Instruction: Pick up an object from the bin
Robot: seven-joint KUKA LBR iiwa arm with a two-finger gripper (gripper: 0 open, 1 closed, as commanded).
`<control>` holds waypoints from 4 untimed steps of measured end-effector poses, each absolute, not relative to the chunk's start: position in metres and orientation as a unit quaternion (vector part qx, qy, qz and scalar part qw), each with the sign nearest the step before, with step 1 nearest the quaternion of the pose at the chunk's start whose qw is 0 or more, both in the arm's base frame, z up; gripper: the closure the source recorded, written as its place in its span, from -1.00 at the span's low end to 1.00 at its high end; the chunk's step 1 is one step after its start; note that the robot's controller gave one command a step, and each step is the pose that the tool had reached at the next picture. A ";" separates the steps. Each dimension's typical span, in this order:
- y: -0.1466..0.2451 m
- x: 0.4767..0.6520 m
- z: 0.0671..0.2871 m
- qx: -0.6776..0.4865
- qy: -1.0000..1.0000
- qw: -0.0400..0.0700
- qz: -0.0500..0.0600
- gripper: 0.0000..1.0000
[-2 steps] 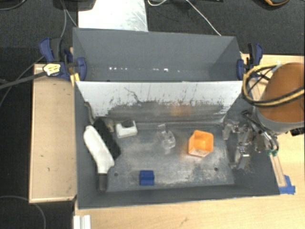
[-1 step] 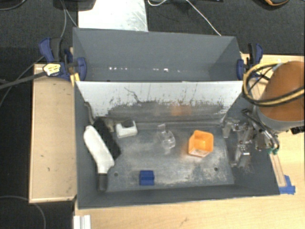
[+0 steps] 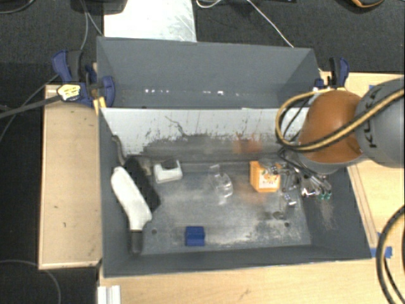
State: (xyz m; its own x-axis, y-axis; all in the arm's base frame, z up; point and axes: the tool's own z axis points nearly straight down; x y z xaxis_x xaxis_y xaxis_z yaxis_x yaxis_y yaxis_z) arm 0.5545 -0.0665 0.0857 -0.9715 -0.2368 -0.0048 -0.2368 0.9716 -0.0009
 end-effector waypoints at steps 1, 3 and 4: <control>-0.057 0.577 0.118 -0.140 0.990 0.004 -0.001 -1.00; -0.040 0.583 0.070 -0.186 0.983 0.003 0.000 -1.00; -0.040 0.580 0.073 -0.198 0.980 0.004 -0.001 1.00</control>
Offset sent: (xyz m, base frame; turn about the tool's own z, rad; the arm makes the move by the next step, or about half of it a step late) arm 0.0179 0.0189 0.0143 -0.0626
